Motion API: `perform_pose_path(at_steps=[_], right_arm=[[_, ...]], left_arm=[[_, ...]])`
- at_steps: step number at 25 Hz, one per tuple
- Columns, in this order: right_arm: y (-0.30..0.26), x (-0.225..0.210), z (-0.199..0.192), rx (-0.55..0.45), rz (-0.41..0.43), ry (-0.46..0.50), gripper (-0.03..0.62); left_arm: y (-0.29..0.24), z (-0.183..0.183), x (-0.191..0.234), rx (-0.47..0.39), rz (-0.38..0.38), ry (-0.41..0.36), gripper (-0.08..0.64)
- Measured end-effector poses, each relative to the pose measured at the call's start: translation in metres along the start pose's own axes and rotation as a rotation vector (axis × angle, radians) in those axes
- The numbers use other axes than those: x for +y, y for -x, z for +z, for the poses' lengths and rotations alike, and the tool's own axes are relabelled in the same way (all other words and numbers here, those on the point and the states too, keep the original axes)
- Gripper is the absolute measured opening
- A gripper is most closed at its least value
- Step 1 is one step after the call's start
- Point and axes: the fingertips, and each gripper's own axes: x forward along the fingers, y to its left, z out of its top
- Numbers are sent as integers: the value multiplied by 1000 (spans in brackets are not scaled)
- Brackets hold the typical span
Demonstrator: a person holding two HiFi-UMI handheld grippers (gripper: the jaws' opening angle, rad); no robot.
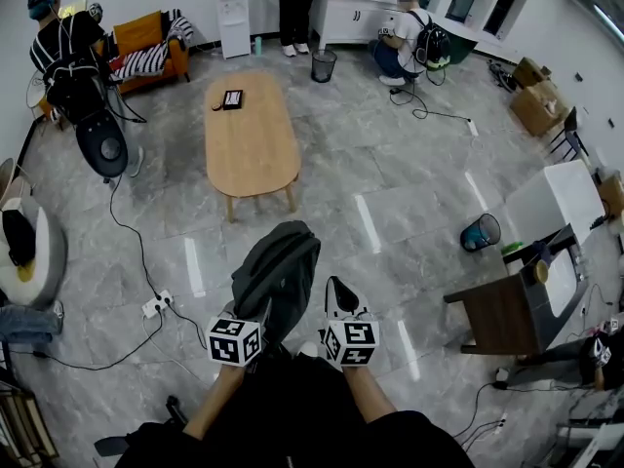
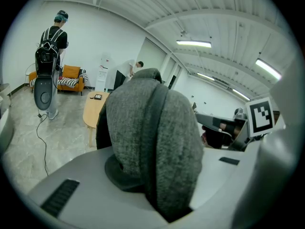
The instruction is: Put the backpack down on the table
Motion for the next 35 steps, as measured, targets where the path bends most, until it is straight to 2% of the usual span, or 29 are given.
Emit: perform_pose_path(at_steps=[11,22,28,35], right_arm=[[-35,12,14,4,-19,1,11],[-50,30,10,23,-39,-5,11],[-61,29,9,36,-35,-1,11],[-98,21,20,39,-4,-5,11]], left_arm=[[-13,28,27,2,-29,-25,75],[-20,36,52,21,-51,-36,75],[-33,32,61,49,-51,-19,75],[-57,50,70,58,-46,0,75]])
